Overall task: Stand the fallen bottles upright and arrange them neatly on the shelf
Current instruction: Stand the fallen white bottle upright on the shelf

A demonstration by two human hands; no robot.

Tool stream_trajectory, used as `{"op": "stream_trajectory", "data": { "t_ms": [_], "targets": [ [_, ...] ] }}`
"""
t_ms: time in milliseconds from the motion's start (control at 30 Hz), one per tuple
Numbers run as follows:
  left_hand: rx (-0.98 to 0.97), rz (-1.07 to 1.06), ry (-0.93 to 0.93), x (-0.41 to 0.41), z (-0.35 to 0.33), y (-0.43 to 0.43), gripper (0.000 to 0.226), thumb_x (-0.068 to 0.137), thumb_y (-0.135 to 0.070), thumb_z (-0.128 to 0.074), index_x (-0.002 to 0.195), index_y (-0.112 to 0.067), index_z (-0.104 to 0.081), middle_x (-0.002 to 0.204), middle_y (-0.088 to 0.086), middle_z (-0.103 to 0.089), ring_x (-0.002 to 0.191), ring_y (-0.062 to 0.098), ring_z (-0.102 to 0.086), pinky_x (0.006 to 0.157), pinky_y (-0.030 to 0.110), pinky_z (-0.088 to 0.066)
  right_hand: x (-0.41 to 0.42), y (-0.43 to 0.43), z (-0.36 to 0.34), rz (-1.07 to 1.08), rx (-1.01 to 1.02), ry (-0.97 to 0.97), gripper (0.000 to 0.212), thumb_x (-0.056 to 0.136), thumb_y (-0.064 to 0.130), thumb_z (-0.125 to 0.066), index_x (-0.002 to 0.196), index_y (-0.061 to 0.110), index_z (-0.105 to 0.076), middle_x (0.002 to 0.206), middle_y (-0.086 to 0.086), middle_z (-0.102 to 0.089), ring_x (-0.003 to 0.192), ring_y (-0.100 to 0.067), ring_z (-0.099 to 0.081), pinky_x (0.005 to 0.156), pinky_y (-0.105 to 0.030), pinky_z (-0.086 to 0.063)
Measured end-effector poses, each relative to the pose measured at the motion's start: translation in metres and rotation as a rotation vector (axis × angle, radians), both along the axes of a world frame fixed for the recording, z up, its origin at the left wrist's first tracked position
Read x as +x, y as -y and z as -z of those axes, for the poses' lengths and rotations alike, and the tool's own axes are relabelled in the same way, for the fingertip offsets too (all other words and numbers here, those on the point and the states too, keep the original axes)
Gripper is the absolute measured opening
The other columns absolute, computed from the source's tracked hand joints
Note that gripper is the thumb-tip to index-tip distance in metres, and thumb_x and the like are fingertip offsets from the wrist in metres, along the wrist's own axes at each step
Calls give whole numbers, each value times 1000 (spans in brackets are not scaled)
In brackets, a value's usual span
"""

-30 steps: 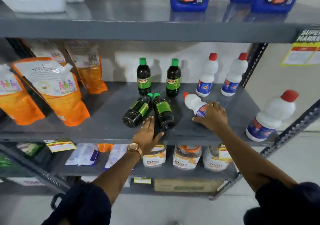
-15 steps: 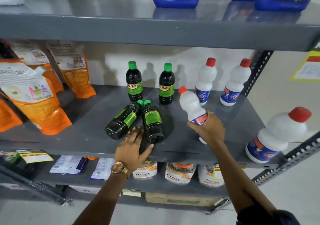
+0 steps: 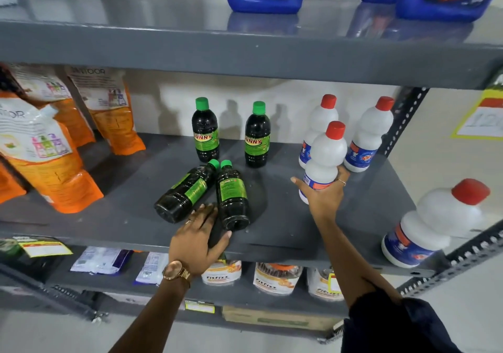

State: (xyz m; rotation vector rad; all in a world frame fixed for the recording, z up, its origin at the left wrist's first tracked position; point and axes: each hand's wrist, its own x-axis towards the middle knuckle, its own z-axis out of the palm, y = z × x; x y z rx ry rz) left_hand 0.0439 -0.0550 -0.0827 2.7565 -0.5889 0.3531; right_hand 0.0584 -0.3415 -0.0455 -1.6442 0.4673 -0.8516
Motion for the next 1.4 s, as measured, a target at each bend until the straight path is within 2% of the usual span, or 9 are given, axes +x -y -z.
{"op": "stream_trajectory", "data": {
  "t_ms": [67,200,367,533,667,900,1067,1167,1400],
  "targets": [
    [-11,-6,13,-2,0,0,70,83,-63,-37,127,-13,-55,131,9,-57,117,29,-55,84,41,-53,-2,4,4,-53,-6,-36,94,55,18,-91,131,13,-36,114,13,-54,96,-1,-57,76,-3,-45],
    [-18,-12,24,-3,-2,1,68,81,-61,-39,125,-12,-56,130,9,-59,115,29,-57,82,41,-54,-12,17,19,-197,-2,-164,79,69,5,-80,136,13,-39,121,5,-53,103,-13,-55,93,-28,-48],
    [-11,-9,22,-2,1,0,69,82,-62,-38,125,-13,-57,131,7,-58,116,28,-56,82,41,-54,-18,21,20,-146,-108,-180,69,69,20,-82,129,10,-48,117,4,-57,100,-12,-55,77,-6,-43],
    [-2,-12,10,-1,2,0,69,82,-63,-37,126,-13,-56,132,8,-57,117,29,-55,83,42,-53,-11,9,20,-21,-88,-174,84,58,36,-88,127,13,-44,124,-6,-54,106,-17,-54,89,-29,-49],
    [7,-16,19,-1,2,1,68,82,-62,-38,125,-13,-57,131,8,-58,117,28,-55,83,41,-53,-18,15,28,-138,-57,-195,77,69,17,-83,135,12,-43,129,-2,-56,109,-15,-55,95,-33,-49],
    [12,-13,12,0,5,-1,69,83,-63,-35,128,-14,-54,133,8,-56,119,29,-53,84,42,-53,-19,4,19,1,-83,-148,77,59,30,-88,122,10,-49,121,-8,-60,98,-13,-56,73,-4,-44],
    [19,-19,3,1,7,-1,69,84,-64,-34,129,-17,-53,134,5,-55,120,27,-53,85,42,-54,-19,6,22,-33,-99,-175,90,60,36,-87,134,13,-41,130,-2,-50,111,-12,-51,86,-14,-43],
    [15,-15,7,0,7,-2,69,84,-64,-34,129,-16,-53,134,6,-55,120,27,-53,85,42,-54,-21,11,26,-78,-92,-203,80,68,26,-84,135,12,-44,131,-5,-57,111,-18,-58,94,-30,-50],
    [11,-9,4,0,6,-2,70,83,-64,-34,130,-16,-53,133,7,-56,120,28,-53,87,42,-52,-22,5,22,-40,-104,-240,73,68,29,-83,129,10,-49,127,-8,-60,102,-13,-56,85,-24,-45]
  ]
}}
